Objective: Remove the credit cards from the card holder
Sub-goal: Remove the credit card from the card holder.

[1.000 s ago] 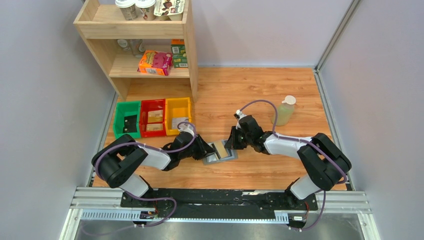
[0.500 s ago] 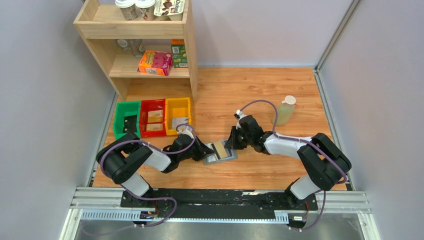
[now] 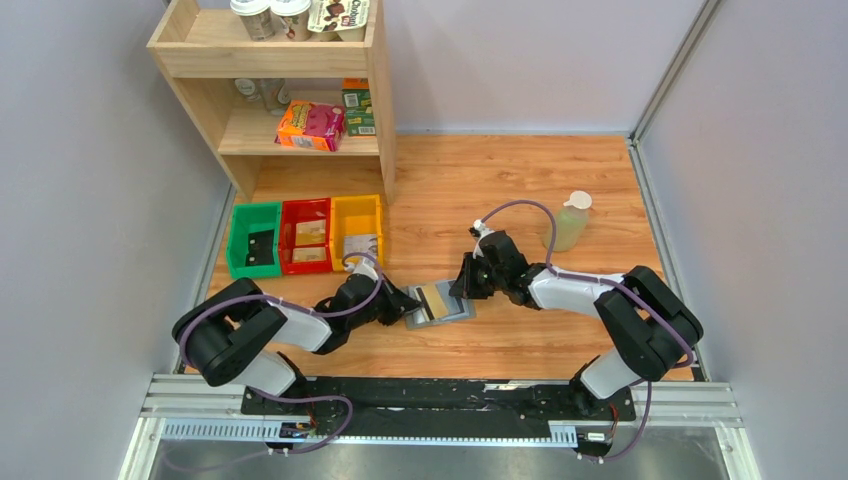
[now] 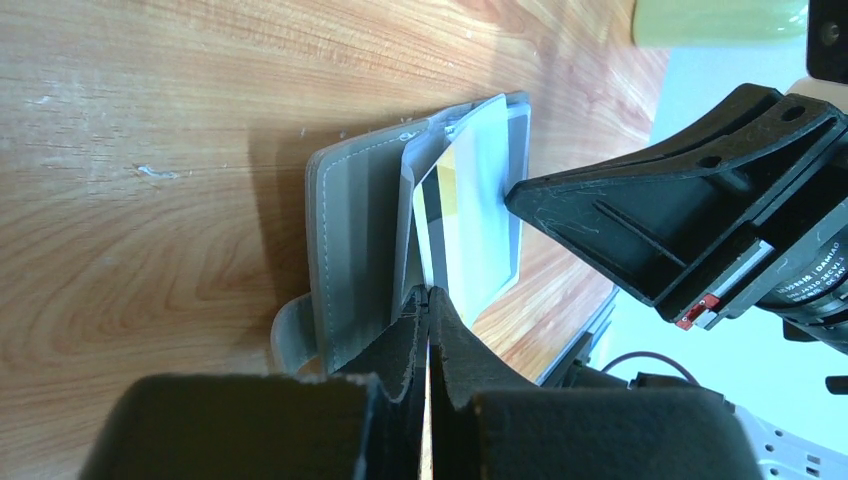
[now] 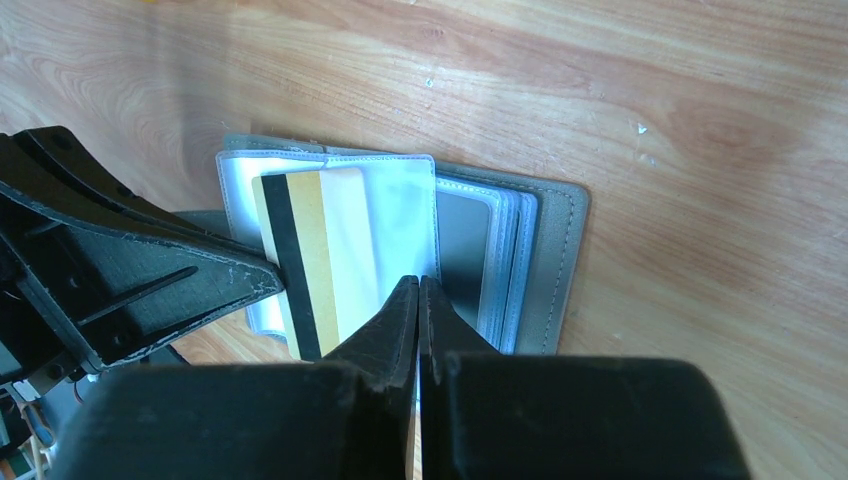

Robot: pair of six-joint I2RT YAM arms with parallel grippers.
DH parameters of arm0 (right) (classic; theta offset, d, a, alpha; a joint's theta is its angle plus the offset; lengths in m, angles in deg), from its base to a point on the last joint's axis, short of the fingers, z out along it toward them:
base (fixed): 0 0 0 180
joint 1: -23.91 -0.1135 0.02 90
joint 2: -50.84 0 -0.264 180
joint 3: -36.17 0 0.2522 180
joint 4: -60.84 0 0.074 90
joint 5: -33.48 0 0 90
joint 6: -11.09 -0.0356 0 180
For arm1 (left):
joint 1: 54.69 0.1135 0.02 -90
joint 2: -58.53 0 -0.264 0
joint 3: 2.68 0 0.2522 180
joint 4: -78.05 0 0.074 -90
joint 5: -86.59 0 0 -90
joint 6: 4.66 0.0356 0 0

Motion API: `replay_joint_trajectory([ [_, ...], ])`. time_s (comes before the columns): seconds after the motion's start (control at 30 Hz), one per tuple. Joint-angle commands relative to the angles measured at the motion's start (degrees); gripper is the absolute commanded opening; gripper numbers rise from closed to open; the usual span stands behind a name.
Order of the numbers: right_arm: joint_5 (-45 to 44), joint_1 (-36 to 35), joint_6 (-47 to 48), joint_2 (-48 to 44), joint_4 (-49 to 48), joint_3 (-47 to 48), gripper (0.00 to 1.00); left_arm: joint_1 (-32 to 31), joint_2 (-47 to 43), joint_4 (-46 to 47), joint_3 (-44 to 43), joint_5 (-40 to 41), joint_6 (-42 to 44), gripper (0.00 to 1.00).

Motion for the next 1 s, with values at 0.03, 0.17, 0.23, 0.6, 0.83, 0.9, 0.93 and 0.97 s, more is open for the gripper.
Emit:
replay_joint_trajectory([
  [0.03, -2.22, 0.34, 1.14, 1.51, 4.65, -1.97, 0.00, 0.13, -0.77, -1.78, -0.62, 0.94, 1.59, 0.01],
  [0.17, -2.05, 0.34, 1.14, 1.34, 4.74, -1.79, 0.00, 0.13, 1.77, -0.29, -1.15, 0.23, 0.98, 0.16],
  [0.23, -1.96, 0.34, 1.05, 1.33, 4.82, -1.62, 0.00, 0.13, 3.18, 0.76, -0.81, 0.40, -0.24, 0.27],
  [0.6, -1.87, 0.34, 0.96, 0.81, 4.91, -1.97, 0.00, 0.13, 6.61, 4.99, -0.71, 0.49, -1.31, 0.29],
  [0.83, -2.13, 0.34, 0.96, 0.72, 5.00, -2.23, 0.00, 0.13, 4.42, 6.83, 0.78, 2.51, -1.57, 0.00],
  [0.9, -2.31, 0.34, 0.96, 0.72, 5.00, -2.32, 0.00, 0.22, 2.41, 6.48, 1.39, 3.04, -1.40, 0.00],
  [0.93, -2.22, 0.34, 1.05, 0.72, 5.00, -2.32, 0.00, 0.13, 1.61, 5.70, 1.83, 3.48, -1.13, 0.00],
  [0.97, -2.48, 0.42, 1.14, 0.81, 5.00, -2.32, 0.00, 0.13, -0.22, 4.91, 1.92, 3.57, -0.87, 0.00],
])
